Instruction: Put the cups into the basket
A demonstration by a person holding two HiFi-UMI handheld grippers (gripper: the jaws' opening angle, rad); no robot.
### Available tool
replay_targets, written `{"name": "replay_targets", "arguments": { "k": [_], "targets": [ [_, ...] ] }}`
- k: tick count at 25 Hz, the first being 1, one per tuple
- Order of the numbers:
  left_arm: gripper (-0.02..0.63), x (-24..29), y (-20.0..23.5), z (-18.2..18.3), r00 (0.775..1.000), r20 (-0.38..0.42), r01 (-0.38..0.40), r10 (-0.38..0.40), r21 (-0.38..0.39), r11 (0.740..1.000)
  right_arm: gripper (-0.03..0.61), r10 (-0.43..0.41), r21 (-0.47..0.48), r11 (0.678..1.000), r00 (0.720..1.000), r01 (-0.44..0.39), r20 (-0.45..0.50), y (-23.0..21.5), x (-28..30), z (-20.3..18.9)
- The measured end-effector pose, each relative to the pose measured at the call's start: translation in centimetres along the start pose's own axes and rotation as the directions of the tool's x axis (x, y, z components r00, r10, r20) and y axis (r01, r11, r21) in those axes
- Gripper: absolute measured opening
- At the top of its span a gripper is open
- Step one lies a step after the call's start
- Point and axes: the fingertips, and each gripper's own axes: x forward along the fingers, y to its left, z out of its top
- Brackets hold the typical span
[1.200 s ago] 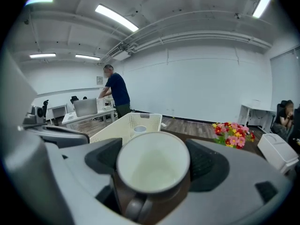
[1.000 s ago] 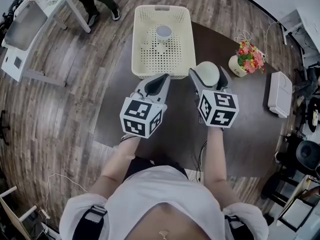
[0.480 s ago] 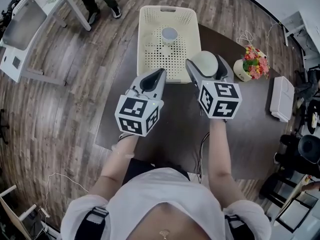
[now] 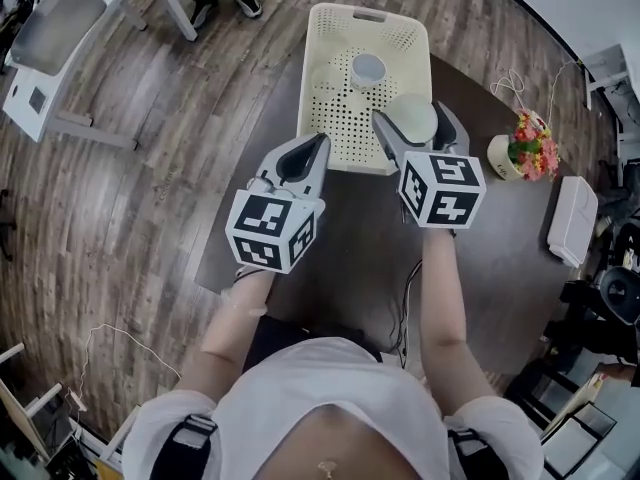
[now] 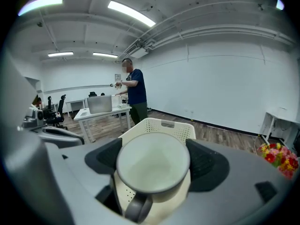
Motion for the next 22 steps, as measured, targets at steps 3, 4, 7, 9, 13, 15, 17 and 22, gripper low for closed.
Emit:
{"name": "replay_targets", "arguments": {
  "k": [3,4,7,9,13,15,17,22],
  "targets": [
    [0.011,-0.3,1.4,0.0,1.000,0.007,-0.021,0.021,-0.005,1.000,0.428,0.024,-0.017,1.000,1.000,-0.024,-0.010,0.9,1.5,0.1],
    [0.011,-0.3,1.9,0.0,1.000,0.009,-0.028,0.028,-0.006,1.000,0.428,0.031,-0.020,0.999,0.999,-0.032,-0.015,1.1,2.1,0.0],
    [0.011,-0.4,3.0,-0.1,0.999,0.017,-0.047,0.047,-0.010,0.999,0.428,0.049,-0.025,0.998,0.998,-0.050,-0.030,1.5,3.5,-0.4],
    [0.011,-0.4,3.7,-0.2,0.998,0.024,-0.057,0.057,-0.015,0.998,0.428,0.061,-0.031,0.998,0.997,-0.062,-0.040,1.5,4.3,-0.8],
    [0.011,-0.4,5.2,-0.4,0.996,0.027,-0.083,0.083,-0.023,0.996,0.428,0.089,-0.056,0.994,0.994,-0.092,-0.062,1.6,6.0,-1.5],
    [0.011,-0.4,5.9,-0.7,0.995,0.028,-0.096,0.097,-0.025,0.995,0.428,0.113,-0.061,0.991,0.991,-0.117,-0.067,1.5,6.7,-2.0],
    [0.011,-0.4,6.6,-0.8,0.993,0.027,-0.110,0.111,-0.029,0.994,0.428,0.155,-0.048,0.986,0.986,-0.158,-0.060,1.6,7.4,-2.3],
    [0.011,-0.7,8.3,-1.2,0.990,0.023,-0.135,0.136,-0.044,0.990,0.428,0.282,-0.034,0.958,0.958,-0.284,-0.059,2.7,8.8,-2.2]
  ]
}}
